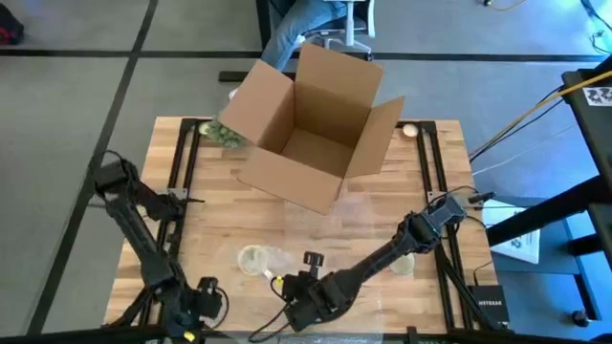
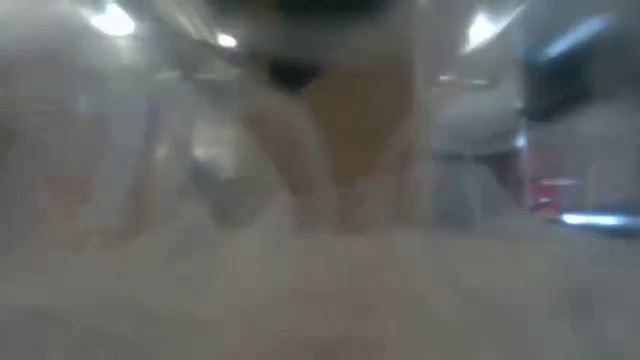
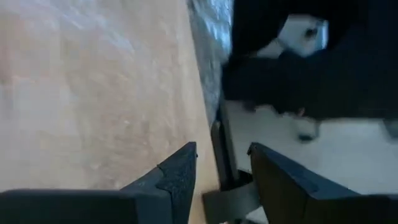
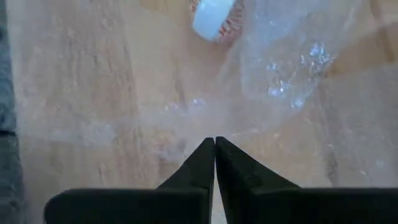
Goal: Wrap mug
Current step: Wrap the orange mug with the left bubble wrap
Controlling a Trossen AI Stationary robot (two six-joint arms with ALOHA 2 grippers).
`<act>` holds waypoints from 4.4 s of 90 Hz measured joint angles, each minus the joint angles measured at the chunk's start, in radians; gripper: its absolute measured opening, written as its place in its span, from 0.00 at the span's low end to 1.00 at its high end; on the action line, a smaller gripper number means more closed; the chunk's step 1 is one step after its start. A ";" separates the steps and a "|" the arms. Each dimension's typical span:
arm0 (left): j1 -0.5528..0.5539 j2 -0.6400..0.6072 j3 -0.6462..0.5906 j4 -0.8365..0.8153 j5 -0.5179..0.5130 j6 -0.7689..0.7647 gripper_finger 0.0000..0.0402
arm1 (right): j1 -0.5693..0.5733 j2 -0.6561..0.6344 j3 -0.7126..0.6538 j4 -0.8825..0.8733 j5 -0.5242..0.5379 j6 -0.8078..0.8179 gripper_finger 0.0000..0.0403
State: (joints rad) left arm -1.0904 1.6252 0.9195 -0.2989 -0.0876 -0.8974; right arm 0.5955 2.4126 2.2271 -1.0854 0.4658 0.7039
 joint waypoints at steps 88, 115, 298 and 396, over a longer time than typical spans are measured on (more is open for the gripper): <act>0.002 0.161 0.048 -0.082 -0.077 -0.061 0.00 | 0.037 0.008 -0.065 0.185 0.103 0.052 0.00; -0.024 0.164 0.298 -0.547 -0.146 -0.014 0.00 | 0.032 0.008 -0.065 0.185 0.092 0.051 0.00; -0.025 0.046 0.390 -0.560 -0.573 0.121 0.00 | -0.067 0.004 0.071 0.117 0.093 -0.110 0.00; 0.134 -0.023 0.389 -0.630 -0.613 0.171 0.06 | -0.125 0.016 0.068 0.138 0.021 -0.315 0.00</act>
State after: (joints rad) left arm -0.9565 1.6020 1.3082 -0.9288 -0.7004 -0.7263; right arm 0.4702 2.4287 2.2948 -0.9478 0.4866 0.3889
